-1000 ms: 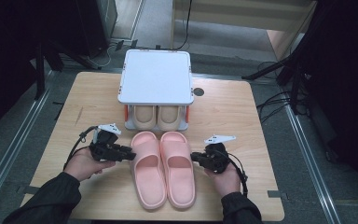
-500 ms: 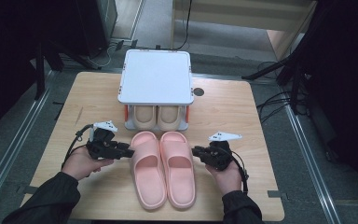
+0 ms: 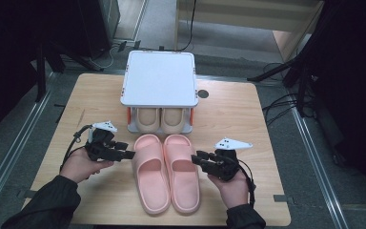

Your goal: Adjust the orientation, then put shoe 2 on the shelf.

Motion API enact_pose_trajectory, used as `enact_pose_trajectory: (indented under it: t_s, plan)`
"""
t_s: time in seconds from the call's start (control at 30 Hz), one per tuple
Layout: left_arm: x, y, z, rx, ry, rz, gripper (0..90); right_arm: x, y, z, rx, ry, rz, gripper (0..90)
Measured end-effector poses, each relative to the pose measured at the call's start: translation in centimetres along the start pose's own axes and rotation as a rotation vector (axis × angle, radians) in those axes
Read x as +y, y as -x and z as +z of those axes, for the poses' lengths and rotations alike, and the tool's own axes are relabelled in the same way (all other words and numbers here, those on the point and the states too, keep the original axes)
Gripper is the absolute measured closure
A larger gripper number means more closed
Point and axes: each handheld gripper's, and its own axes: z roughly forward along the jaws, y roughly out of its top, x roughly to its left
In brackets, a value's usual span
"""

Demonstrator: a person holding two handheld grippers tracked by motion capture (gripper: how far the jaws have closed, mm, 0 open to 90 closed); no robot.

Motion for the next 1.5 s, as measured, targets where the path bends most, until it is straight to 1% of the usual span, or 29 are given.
enact_pose_trajectory:
  t_s: [0.03,0.1,0.17,0.27,0.33,0.37,0.47,0.53,0.67,0.73,0.77,0.93,1.1,1.2,1.27,1.33,1.43,1.5]
  plan:
    - [0.0,0.0,0.0,-0.001,0.000,-0.001,43.9,-0.1,-0.2,0.0,-0.001,0.001,-0.005,66.9]
    - [0.0,0.0,0.0,-0.002,-0.002,-0.001,43.8,-0.2,-1.1,0.1,-0.013,0.006,-0.044,66.2]
    - [0.0,0.0,-0.1,-0.002,0.000,0.000,43.9,-0.3,-1.7,0.2,-0.010,0.008,-0.066,65.5]
    - [0.0,-0.1,-0.2,0.001,0.001,0.000,43.9,-0.5,-2.4,0.4,0.009,0.001,-0.063,65.6]
    - [0.0,-0.2,-0.4,0.000,0.003,0.001,43.9,-0.7,-2.9,0.6,0.020,0.000,-0.070,65.5]
    - [0.0,-0.2,-0.5,0.002,0.009,-0.004,43.9,-0.8,-3.1,0.7,0.022,-0.006,-0.067,65.5]
    - [-0.1,-0.1,-0.7,0.002,0.012,0.005,43.8,-1.2,-3.6,1.4,0.036,-0.019,-0.060,65.5]
    - [-0.1,0.0,-0.7,0.002,0.013,0.006,43.8,-1.4,-3.9,1.8,0.038,-0.025,-0.059,65.1]
    - [0.0,0.1,-0.7,0.004,0.004,0.017,43.7,-2.0,-4.4,2.7,0.039,-0.038,-0.039,62.3]
    - [-0.1,0.1,-0.6,0.003,0.001,0.018,43.7,-2.0,-4.9,3.2,0.004,-0.050,-0.050,61.9]
    - [-0.1,0.1,-0.6,0.005,0.000,0.019,43.6,-2.0,-5.1,3.5,-0.003,-0.050,-0.042,61.3]
    - [-0.2,0.0,-0.8,0.010,0.006,0.009,43.3,-2.0,-5.6,4.7,-0.021,-0.060,-0.016,58.5]
    - [-0.1,-0.1,-0.7,0.012,0.006,0.006,43.1,-2.1,-5.9,5.6,-0.028,-0.058,-0.010,52.3]
    - [-0.1,-0.1,-0.7,0.014,0.006,0.006,43.1,-2.2,-5.9,6.3,-0.042,-0.054,0.013,50.2]
    - [-0.2,-0.1,-0.7,0.014,0.005,0.004,43.1,-2.2,-5.9,6.7,-0.054,-0.049,0.025,48.0]
    - [-0.2,-0.2,-0.7,0.015,0.003,0.005,43.0,-2.1,-6.0,7.2,-0.072,-0.048,0.024,46.0]
    - [-0.1,-0.3,-0.7,0.018,0.016,0.002,43.0,-1.9,-6.3,8.0,-0.091,-0.037,0.032,44.2]
    - [-0.1,-0.5,-0.7,0.017,0.016,0.000,43.0,-1.7,-6.5,8.6,-0.115,-0.039,0.034,42.9]
